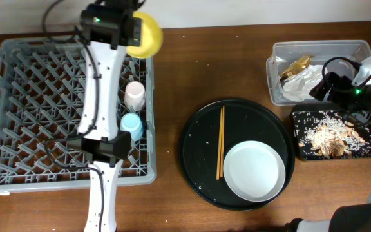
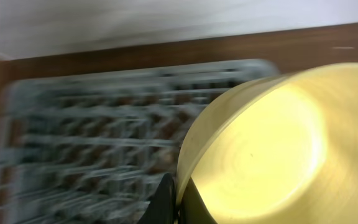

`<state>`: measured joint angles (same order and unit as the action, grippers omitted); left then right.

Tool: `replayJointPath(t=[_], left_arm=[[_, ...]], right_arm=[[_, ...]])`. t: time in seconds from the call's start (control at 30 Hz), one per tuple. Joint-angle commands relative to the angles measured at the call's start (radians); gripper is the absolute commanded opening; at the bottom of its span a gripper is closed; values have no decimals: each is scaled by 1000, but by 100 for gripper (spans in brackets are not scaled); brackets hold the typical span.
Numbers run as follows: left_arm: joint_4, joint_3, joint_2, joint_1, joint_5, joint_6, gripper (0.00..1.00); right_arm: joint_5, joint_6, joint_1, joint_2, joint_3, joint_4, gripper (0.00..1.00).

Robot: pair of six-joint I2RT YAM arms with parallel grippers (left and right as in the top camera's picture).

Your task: Sort waste into correct bins and load items into the dishwasher rack

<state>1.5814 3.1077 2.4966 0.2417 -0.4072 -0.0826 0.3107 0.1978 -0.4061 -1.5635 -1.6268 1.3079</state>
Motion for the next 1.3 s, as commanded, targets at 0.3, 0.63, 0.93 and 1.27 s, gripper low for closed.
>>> replayJointPath(t=[0.3, 0.63, 0.93, 1.27], left_arm=[[-375, -491, -2, -60, -543, 31, 0], [-451, -671, 8, 5, -555, 31, 0], [-452, -675, 8, 39, -724, 190, 0], [-410, -675, 8, 156, -732, 377, 0]], right_arm=[[-10, -11, 0, 1, -6, -6, 99], [-13, -11, 0, -31, 1, -4, 99], [-12, -11, 0, -48, 1, -3, 99], [-35, -11, 0, -48, 1, -2, 98]])
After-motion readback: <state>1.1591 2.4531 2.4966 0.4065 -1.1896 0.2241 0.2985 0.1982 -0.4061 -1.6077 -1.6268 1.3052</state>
